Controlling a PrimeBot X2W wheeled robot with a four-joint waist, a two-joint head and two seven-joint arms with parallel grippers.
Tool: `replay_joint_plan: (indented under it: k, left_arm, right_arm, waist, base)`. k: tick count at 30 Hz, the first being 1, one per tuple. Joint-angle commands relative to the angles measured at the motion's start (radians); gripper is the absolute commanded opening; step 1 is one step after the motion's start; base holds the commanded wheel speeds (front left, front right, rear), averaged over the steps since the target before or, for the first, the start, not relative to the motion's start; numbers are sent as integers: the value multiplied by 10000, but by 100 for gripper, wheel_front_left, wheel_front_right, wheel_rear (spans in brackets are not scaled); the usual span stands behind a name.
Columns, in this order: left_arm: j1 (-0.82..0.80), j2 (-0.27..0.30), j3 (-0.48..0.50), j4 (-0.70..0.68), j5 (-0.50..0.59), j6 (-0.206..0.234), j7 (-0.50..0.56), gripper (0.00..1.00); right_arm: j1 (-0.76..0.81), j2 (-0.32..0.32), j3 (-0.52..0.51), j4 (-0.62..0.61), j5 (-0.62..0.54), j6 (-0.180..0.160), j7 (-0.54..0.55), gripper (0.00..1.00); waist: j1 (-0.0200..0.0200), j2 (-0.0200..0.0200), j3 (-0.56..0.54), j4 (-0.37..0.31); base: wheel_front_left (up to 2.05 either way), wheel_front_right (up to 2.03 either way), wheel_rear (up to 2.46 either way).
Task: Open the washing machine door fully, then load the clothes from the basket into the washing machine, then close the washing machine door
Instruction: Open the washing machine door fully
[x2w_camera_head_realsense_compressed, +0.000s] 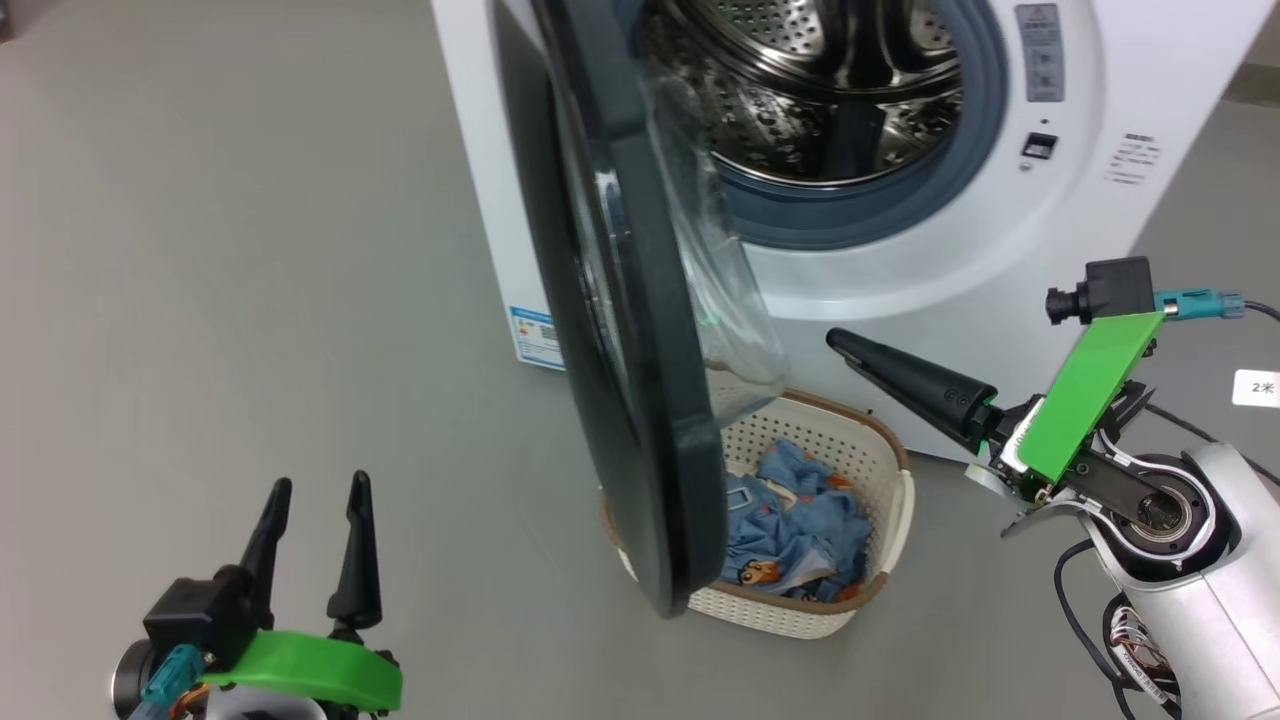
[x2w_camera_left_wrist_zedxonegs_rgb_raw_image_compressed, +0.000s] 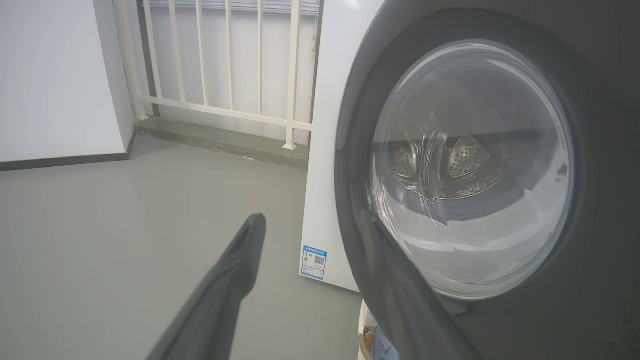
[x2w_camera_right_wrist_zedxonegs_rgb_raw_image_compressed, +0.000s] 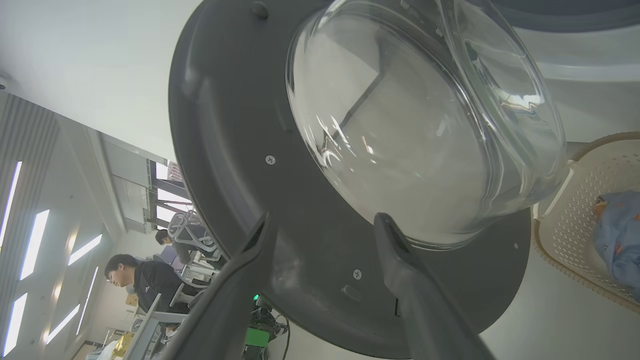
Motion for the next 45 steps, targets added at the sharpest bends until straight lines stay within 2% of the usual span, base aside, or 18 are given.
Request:
replay_joint_plan:
  k: [1, 8, 16, 21, 27, 32, 37, 45]
  left_arm:
    - [-127, 239, 272, -377, -86, 53, 48, 100]
    - [-85, 273, 231, -482, -114, 123, 42, 100]
    - [-34, 347, 237, -571, -156, 203, 44, 100]
    - [4, 381, 248, -675, -199, 263, 35, 100]
    - [39, 374, 234, -766, -246, 326, 5, 100]
    - [95, 373, 200, -840, -273, 365, -16, 100]
    - [168, 383, 176, -873, -300, 403, -37, 100]
    - [355, 398, 104, -1001, -341, 479, -6, 100]
  right_arm:
    - [15, -102, 102, -491, -358, 62, -395, 100]
    - [118, -438, 509, -1232, -1713, 62, -2084, 100]
    - [216, -848, 1091, -1604, -2579, 62, -3612, 100]
    - [345, -1259, 1243, -1781, -2946, 62, -4926, 100]
    - [601, -1956, 1716, -1578, -4128, 62, -6587, 100]
    - [823, -2293, 1931, -1099, -5172, 62, -7753, 100]
    - [1195, -2331, 1774, -450, -6022, 62, -8569, 100]
    - [1957, -1789, 783, 259, -7243, 62, -8923, 100]
  waist:
    - [0, -1, -2, -400]
    - [0, -1, -1, -1076]
    - [0, -1, -50, -1734]
    - [0, -1, -25, -2110]
    - [0, -1, -5, -2434]
    - [0, -1, -21, -2623]
    - [0, -1, -77, -2733]
    - [0, -1, -182, -2800]
  base:
    - [0, 0, 0]
    - [0, 0, 0]
    - [0, 0, 0]
    - [0, 0, 0]
    - [0, 0, 0]
    - [0, 0, 0]
    - [0, 0, 0]
    - [0, 0, 0]
